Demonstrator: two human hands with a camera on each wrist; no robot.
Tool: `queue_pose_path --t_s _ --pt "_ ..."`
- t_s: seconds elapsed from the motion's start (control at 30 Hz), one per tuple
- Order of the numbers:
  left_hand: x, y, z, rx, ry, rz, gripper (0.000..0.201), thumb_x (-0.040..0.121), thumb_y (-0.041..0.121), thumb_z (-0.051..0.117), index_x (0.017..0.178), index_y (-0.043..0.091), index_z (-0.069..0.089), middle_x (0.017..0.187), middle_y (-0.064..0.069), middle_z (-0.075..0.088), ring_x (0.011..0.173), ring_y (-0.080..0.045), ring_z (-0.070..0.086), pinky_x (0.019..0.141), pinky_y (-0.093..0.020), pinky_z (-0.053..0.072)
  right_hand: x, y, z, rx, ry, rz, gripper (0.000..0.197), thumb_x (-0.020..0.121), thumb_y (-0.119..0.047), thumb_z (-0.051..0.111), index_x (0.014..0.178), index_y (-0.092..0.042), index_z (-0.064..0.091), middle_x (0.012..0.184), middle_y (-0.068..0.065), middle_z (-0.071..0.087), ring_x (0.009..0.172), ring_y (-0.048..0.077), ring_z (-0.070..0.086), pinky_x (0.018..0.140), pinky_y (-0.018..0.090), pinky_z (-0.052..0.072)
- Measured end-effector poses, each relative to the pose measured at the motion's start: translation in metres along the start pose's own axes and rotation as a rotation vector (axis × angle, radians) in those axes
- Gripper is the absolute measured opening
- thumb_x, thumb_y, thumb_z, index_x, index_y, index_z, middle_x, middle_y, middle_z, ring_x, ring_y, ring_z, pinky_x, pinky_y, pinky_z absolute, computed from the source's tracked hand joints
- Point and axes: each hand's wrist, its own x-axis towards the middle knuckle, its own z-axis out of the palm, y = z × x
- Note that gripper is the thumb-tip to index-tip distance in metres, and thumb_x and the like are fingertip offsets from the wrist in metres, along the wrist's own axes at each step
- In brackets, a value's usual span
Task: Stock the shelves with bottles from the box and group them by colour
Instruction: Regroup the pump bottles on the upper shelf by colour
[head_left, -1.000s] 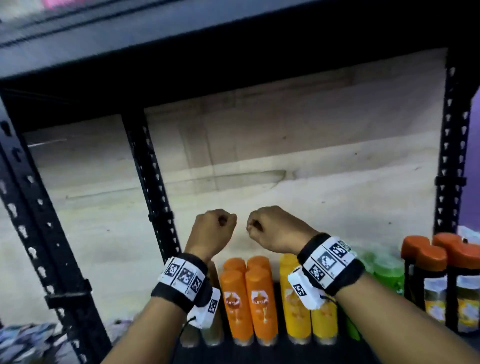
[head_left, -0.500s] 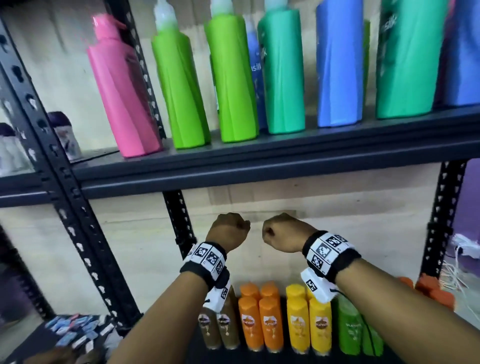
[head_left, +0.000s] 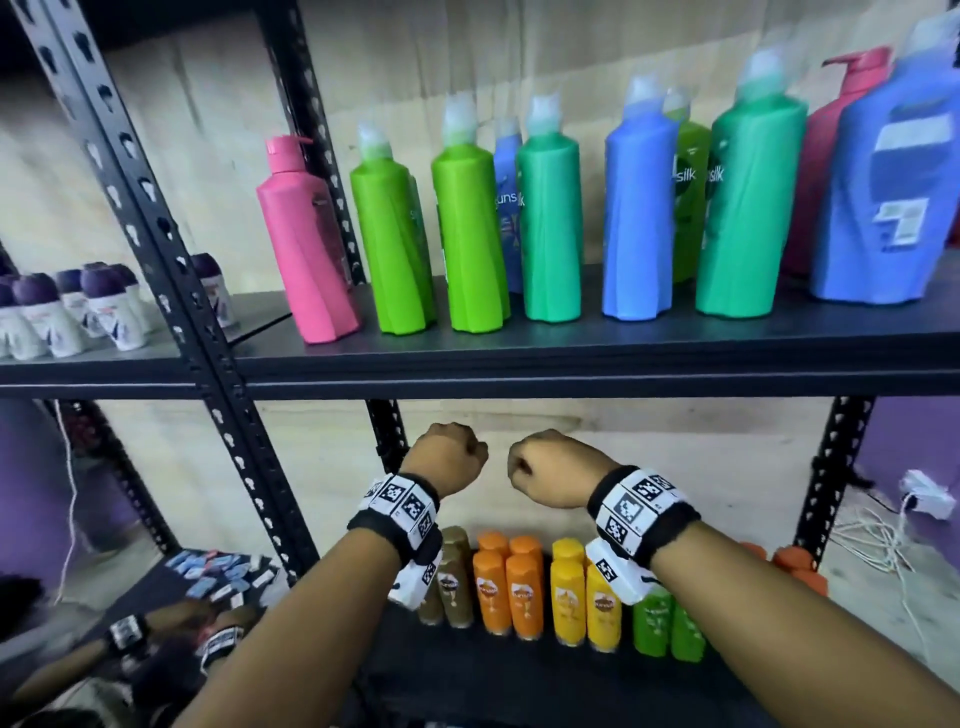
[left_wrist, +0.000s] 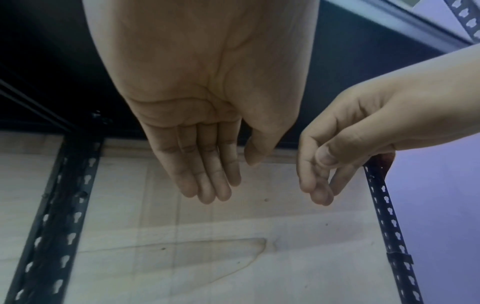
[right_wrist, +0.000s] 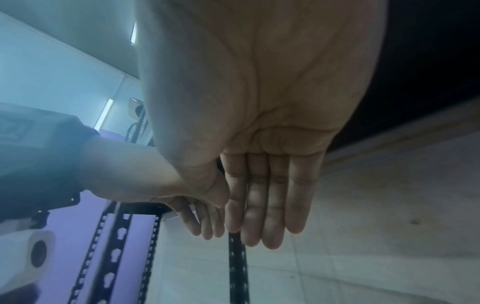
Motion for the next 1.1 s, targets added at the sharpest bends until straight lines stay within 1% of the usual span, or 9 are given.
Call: queue_pose_path --t_s 0.17,0.4,0.57,0.67,0.77,0.83,0.93,1.03,1.1 --pt "-0.041 0.000 -0.050 -0.033 0.072 -0.029 0.037 0.094 0.038 0.053 0.075 0.009 0.064 0.078 -0.013 0.066 0.083 -0.036 0.064 0.069 -0.033 0.052 -0.022 -0.041 -0.041 -0.014 0.079 -0.139 0.023 0.093 -0.031 0.045 0.093 -0.023 0.067 0.103 -0.002 0.068 0.094 0.022 0.061 0.083 0.040 0.054" --pt "-0.072 -0.016 -0.130 0.026 0.236 0.027 0.025 0.093 0.041 0.057 0.082 0.022 0.068 0.089 -0.008 0.073 0.088 -0.029 0.065 0.068 -0.029 0.042 -0.024 -0.104 -0.092 -0.035 0.157 -0.257 0.021 0.094 -0.035 0.049 0.099 -0.026 0.067 0.102 -0.003 0.069 0.094 0.021 0.063 0.080 0.042 0.054" --pt "-0.071 -0.037 -0.183 0.056 0.354 0.037 0.033 0.096 0.040 0.055 0.086 0.013 0.072 0.084 -0.014 0.072 0.083 -0.035 0.066 0.066 -0.032 0.047 -0.006 -0.138 -0.122 -0.097 0.252 -0.272 0.022 0.094 -0.033 0.050 0.094 -0.022 0.068 0.100 0.000 0.069 0.093 0.023 0.062 0.080 0.044 0.054" --pt "-0.061 -0.047 -0.205 0.003 0.469 0.036 0.031 0.096 0.038 0.056 0.100 0.012 0.072 0.094 -0.014 0.073 0.088 -0.034 0.068 0.076 -0.039 0.055 0.007 -0.150 -0.138 -0.057 0.340 -0.225 0.024 0.095 -0.036 0.050 0.095 -0.022 0.070 0.100 0.003 0.070 0.092 0.027 0.064 0.080 0.043 0.055" --pt "-0.048 -0.056 -0.217 -0.099 0.659 0.063 0.037 0.096 0.031 0.059 0.125 0.007 0.059 0.116 -0.016 0.062 0.103 -0.033 0.062 0.092 -0.044 0.050 0.022 -0.158 -0.149 0.058 0.521 -0.171 0.024 0.096 -0.036 0.052 0.104 -0.020 0.068 0.106 0.003 0.068 0.098 0.026 0.064 0.084 0.042 0.054" --pt "-0.038 -0.060 -0.222 -0.129 0.752 0.043 0.052 0.095 0.030 0.060 0.138 0.004 0.047 0.125 -0.018 0.051 0.114 -0.035 0.053 0.101 -0.043 0.042 0.033 -0.162 -0.154 0.120 0.621 -0.133 0.033 0.098 -0.036 0.053 0.125 -0.018 0.059 0.123 0.005 0.059 0.111 0.026 0.059 0.093 0.044 0.051" --pt "-0.019 -0.065 -0.225 -0.244 0.753 0.018 0.074 0.094 0.032 0.063 0.152 0.003 0.027 0.133 -0.020 0.042 0.123 -0.037 0.046 0.108 -0.046 0.038 0.051 -0.168 -0.157 0.220 0.698 -0.079 0.064 0.097 -0.033 0.056 0.153 -0.013 0.031 0.150 0.012 0.037 0.135 0.032 0.045 0.110 0.046 0.041" --pt "-0.002 -0.066 -0.225 -0.388 0.701 0.013 0.087 0.094 0.034 0.065 0.157 0.005 0.011 0.139 -0.025 0.039 0.127 -0.042 0.045 0.110 -0.047 0.037 0.072 -0.172 -0.161 0.316 0.674 -0.071 0.088 0.097 -0.031 0.060 0.161 -0.008 0.005 0.163 0.015 0.017 0.148 0.032 0.028 0.119 0.038 0.025" --pt "0.008 -0.067 -0.223 -0.480 0.663 0.004 0.093 0.094 0.033 0.066 0.159 0.007 0.005 0.144 -0.029 0.036 0.127 -0.044 0.048 0.109 -0.046 0.038 0.085 -0.174 -0.163 0.391 0.652 -0.057 0.096 0.097 -0.032 0.063 0.161 -0.007 -0.004 0.164 0.018 0.014 0.151 0.030 0.023 0.120 0.035 0.021"
